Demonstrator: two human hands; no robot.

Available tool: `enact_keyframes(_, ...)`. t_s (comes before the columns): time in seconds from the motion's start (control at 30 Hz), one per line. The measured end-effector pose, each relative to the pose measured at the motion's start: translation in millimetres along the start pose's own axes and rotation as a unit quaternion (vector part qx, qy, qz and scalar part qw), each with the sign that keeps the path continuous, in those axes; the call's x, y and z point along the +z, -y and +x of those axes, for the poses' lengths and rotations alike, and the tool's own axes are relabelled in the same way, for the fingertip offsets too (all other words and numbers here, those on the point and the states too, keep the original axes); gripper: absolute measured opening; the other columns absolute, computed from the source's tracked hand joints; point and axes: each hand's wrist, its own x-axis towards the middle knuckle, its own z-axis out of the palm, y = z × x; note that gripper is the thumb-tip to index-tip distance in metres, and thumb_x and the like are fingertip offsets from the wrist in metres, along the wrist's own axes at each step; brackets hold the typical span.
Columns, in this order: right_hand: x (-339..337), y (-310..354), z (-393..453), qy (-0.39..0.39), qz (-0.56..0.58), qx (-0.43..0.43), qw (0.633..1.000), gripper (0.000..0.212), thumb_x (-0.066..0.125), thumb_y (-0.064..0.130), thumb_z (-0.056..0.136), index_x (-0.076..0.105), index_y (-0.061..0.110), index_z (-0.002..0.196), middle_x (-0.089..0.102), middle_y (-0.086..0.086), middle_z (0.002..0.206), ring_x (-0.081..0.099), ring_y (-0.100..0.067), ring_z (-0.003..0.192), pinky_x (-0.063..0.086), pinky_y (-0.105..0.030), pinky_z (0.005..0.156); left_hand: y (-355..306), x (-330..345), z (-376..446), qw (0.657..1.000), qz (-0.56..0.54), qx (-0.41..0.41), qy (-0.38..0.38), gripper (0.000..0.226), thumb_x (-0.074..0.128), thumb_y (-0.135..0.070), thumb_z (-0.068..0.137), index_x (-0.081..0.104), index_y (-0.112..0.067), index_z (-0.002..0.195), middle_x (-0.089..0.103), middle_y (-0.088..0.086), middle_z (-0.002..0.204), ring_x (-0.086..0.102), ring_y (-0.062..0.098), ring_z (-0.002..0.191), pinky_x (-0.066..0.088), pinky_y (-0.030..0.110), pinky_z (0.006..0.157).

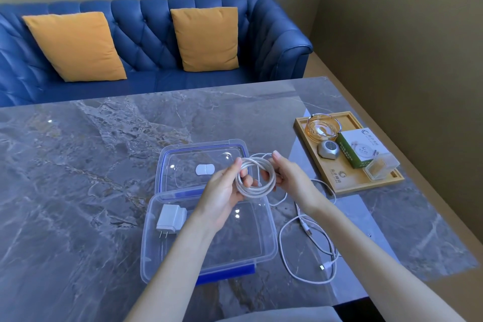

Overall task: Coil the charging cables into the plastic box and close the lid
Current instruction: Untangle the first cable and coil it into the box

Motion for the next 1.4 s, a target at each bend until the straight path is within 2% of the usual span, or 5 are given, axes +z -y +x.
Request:
enact_keyframes(0.3, -14, 2, -2, -0.004, -0.041, 0.025, 0.999, 0.032, 0.039, 0.023, 0.098, 0.043, 0.008, 0.069, 0.024, -0.003, 0.062, 0.023, -0.012, 0.057, 0.022, -0.026, 0.053, -2, 10, 3, 0.998, 0.047, -0.046, -0.022, 0.037, 0.042, -0.032, 0.095, 0.046, -0.015, 0.062, 0.04, -0.008, 0.036, 0.058, 0.009, 0.045, 0.047, 0.025, 0.062)
enact_keyframes(0.63, -21, 5, -11, 0.026, -0.214, 0.009, 0.976, 0.051, 0.042, 0.036, 0.095, 0.028, 0.018, 0.05, 0.024, 0.01, 0.044, 0.022, -0.006, 0.043, 0.024, -0.016, 0.045, -11, -9, 6, 0.965, 0.249, -0.056, 0.062, 0.038, 0.043, -0.034, 0.094, 0.049, -0.016, 0.061, 0.038, -0.009, 0.036, 0.055, 0.006, 0.047, 0.044, 0.01, 0.051)
enact_keyframes(0.87, -21, -25, -14, 0.099, -0.216, 0.047, 0.97, 0.029, 0.055, 0.039, 0.088, 0.064, 0.031, 0.061, 0.059, 0.003, 0.066, 0.052, -0.005, 0.063, 0.039, -0.022, 0.066, 11, -25, 2, 0.973, 0.219, -0.064, -0.023, 0.021, 0.053, -0.026, 0.091, 0.062, -0.007, 0.087, 0.062, 0.002, 0.066, 0.067, 0.012, 0.057, 0.053, 0.022, 0.06)
enact_keyframes(1.07, -1, -41, -8, 0.102, -0.168, 0.094, 0.976, 0.023, 0.055, 0.027, 0.09, 0.069, 0.011, 0.097, 0.066, -0.001, 0.083, 0.058, -0.01, 0.075, 0.044, -0.023, 0.067, 27, -59, -10, 0.979, 0.164, -0.104, -0.067, 0.022, 0.054, -0.01, 0.089, 0.063, 0.001, 0.106, 0.069, 0.014, 0.095, 0.068, 0.022, 0.087, 0.057, 0.026, 0.073)
enact_keyframes(1.4, 58, -65, 30, 0.091, -0.247, 0.13, 0.956, 0.014, 0.066, 0.03, 0.08, 0.062, 0.019, 0.074, 0.056, 0.01, 0.062, 0.055, -0.013, 0.066, 0.043, -0.021, 0.058, 34, -116, 0, 0.897, 0.42, -0.045, -0.13, 0.013, 0.056, -0.015, 0.088, 0.067, -0.016, 0.093, 0.07, 0.005, 0.089, 0.064, 0.023, 0.09, 0.048, 0.037, 0.086)
